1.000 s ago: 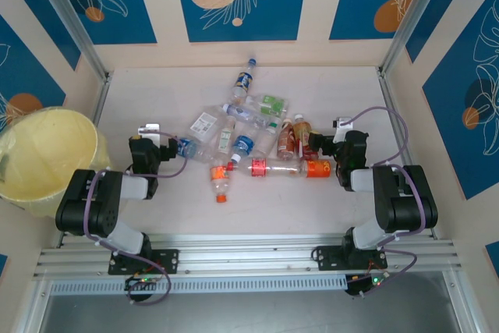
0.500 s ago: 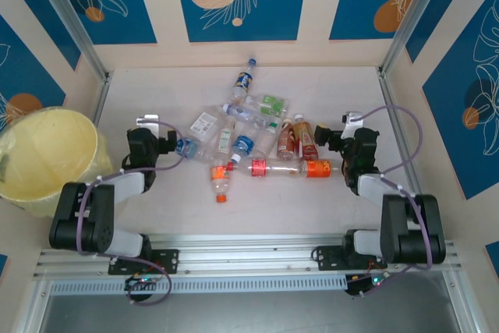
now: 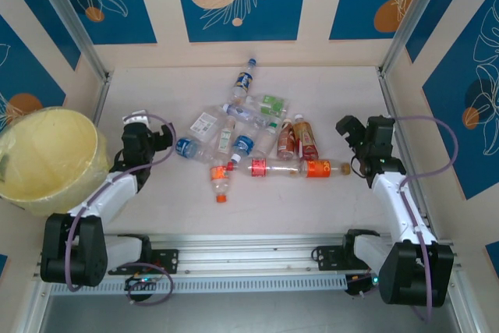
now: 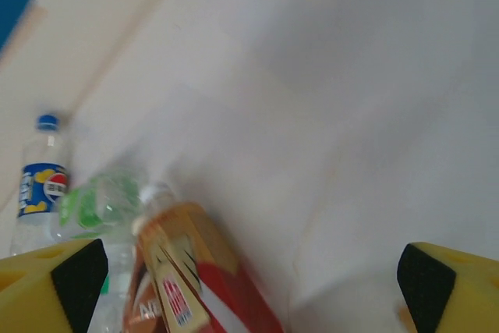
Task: Put the plastic bottles in the bin
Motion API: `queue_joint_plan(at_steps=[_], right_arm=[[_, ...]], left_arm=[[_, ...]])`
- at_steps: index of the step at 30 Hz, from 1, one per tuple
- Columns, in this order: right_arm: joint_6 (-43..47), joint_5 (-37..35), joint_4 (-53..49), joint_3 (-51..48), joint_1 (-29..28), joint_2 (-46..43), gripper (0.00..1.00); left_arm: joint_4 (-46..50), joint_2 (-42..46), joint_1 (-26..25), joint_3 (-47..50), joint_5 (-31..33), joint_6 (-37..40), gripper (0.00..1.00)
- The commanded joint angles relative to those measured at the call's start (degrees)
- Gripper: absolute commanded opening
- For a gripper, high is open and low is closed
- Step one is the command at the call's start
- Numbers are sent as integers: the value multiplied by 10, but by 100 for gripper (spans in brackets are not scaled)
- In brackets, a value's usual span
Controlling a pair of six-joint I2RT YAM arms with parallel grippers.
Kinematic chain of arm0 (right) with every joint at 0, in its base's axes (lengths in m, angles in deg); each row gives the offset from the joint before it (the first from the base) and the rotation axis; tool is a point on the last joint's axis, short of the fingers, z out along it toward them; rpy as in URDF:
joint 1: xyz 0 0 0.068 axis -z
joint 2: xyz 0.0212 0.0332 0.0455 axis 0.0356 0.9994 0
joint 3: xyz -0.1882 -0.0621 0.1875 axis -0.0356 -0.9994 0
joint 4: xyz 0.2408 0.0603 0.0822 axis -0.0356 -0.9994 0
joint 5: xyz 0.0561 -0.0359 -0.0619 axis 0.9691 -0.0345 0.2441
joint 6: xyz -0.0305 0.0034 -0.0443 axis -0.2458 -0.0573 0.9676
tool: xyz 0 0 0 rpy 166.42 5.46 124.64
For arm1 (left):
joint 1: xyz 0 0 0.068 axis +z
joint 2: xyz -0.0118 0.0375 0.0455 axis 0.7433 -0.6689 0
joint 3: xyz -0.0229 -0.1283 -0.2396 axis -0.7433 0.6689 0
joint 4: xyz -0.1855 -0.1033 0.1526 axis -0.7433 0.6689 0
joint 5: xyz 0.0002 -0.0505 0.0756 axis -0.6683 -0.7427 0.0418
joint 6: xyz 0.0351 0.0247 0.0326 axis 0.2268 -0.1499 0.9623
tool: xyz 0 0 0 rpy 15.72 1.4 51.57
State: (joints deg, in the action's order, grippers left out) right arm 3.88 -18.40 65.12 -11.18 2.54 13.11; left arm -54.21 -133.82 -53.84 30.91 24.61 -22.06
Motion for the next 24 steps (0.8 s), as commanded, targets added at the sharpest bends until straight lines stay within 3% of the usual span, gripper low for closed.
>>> queue_joint_plan(at_steps=[1,7,11,24], right_arm=[[-167,8,-123,-16,-5,-17,100],[-274,55,-137,-39,-4,-19,100],[-340,69,-142,-33,1,15,99],[-384,81,-88,-1,-5,158,90]], left_arm=[[34,2,-5,-8,-91,-72,100],[13,-1,-5,-1,-150,-75,100],[2,1,-6,7,-142,-79,100],[-41,3,-14,17,-187,-97,100]])
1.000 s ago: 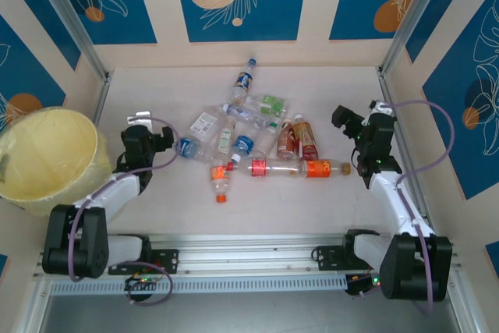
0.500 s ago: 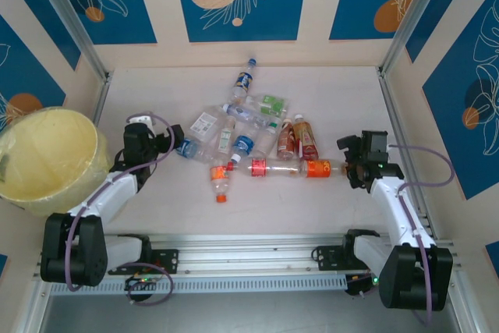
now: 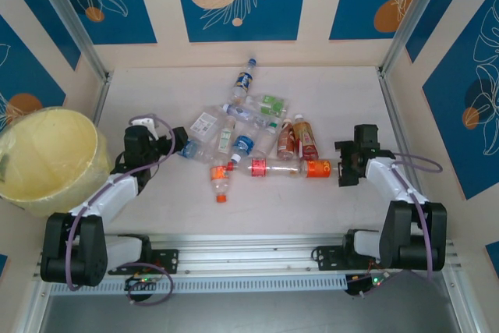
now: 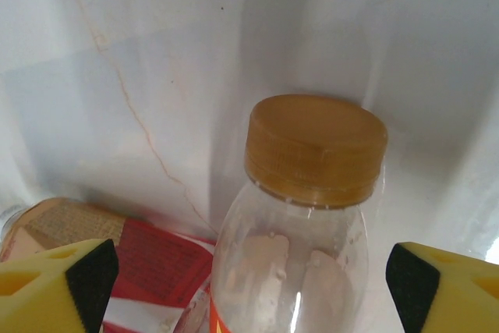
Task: Put the plastic bottles in the bin
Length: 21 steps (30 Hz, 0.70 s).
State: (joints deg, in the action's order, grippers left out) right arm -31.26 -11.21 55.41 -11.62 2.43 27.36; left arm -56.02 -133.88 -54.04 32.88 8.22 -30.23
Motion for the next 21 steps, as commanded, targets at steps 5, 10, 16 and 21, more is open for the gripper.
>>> queue_joint_plan(at_steps=[5,10,16,21], right_arm=[[-35,10,36,-9,-5,46,84],[-16,1,79,-31,-5,55,73],[17,-20,116,-65,-3,25,53],[50,-80,94,-81,0,-38,42]], left_arm=[[-13,-9,-60,-26,2,-24,100],[-7,-19,-112,-51,30,-16,100],[-9,-43,-151,-81,12,-11,100],[-15,-68,-156,-103,-57,-14,100]])
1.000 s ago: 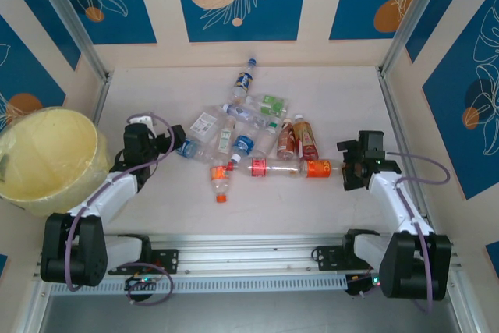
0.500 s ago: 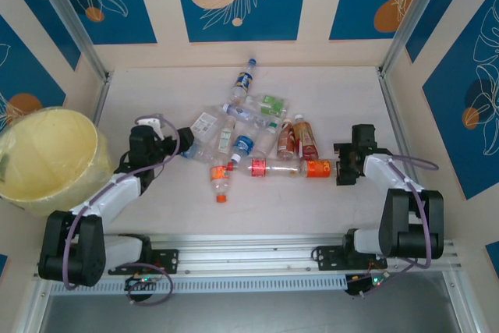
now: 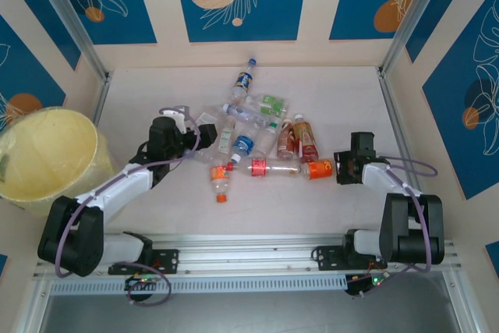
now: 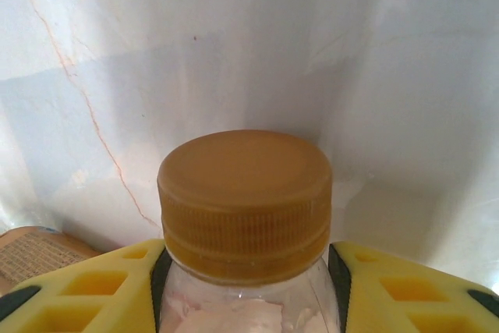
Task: Put the plastic bottles in the bin
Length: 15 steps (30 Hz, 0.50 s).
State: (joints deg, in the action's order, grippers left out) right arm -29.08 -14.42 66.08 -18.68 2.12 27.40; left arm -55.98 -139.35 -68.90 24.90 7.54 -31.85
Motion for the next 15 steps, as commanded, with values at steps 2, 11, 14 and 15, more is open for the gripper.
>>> queue_joint_plan(at_steps=[2,11,14,15], right_arm=[[59,-66,-14,-13,3,-78,38],[287,-154,68,25,-118,-234,29],[334,-110,108,49,-157,-219,29],[347,-96,121,56,-168,-210,29]], left_arm=[[-25,-23,-13,-32,-85,5,100],[-48,-54,-65,-72,-175,45,100],[-29,-67,-93,-96,-203,83,100],[-18,-71,-101,-105,-210,95,100]])
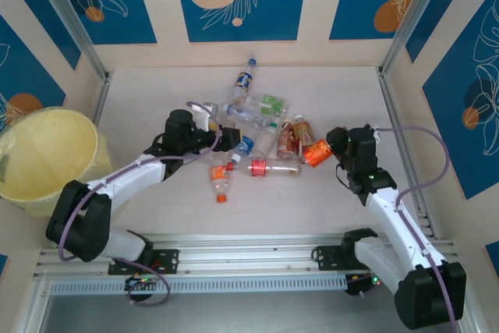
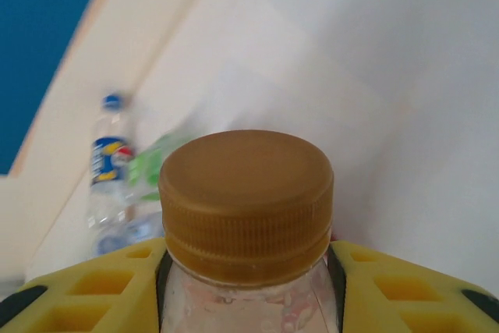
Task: Put the plastic bottles in the bin
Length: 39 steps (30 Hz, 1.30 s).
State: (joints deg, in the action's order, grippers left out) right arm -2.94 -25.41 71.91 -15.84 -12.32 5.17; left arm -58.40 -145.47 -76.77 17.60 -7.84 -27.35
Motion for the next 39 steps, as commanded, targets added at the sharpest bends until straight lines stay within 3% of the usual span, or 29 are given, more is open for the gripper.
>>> queue_joint_plan(at_steps=[1,10,17,23,31,34,36,39], right_arm=[[98,26,74,35,-38,25,29],[132,107,160,89,-137,125,29],[91,94,208,102,-198,167,28],[69,96,252,110,-227,189,29],[66,129,266,119,-234,191,30],[72,135,258,124,-233,190,33],[78,137,253,125,-232,189,39],[88,135,228,134,-230,178,62]], left_arm=[[16,-14,-33,-41,-63,64,100],[63,-41,-102,-87,-47,141,100],[73,-83,-120,-119,23,116,100],[79,-108,-123,-132,7,116,100],[90,-112,-124,-133,55,114,66],[86,-108,-124,-130,56,115,61],[78,-105,-124,-127,56,113,58],[67,-97,-124,-119,69,108,55]])
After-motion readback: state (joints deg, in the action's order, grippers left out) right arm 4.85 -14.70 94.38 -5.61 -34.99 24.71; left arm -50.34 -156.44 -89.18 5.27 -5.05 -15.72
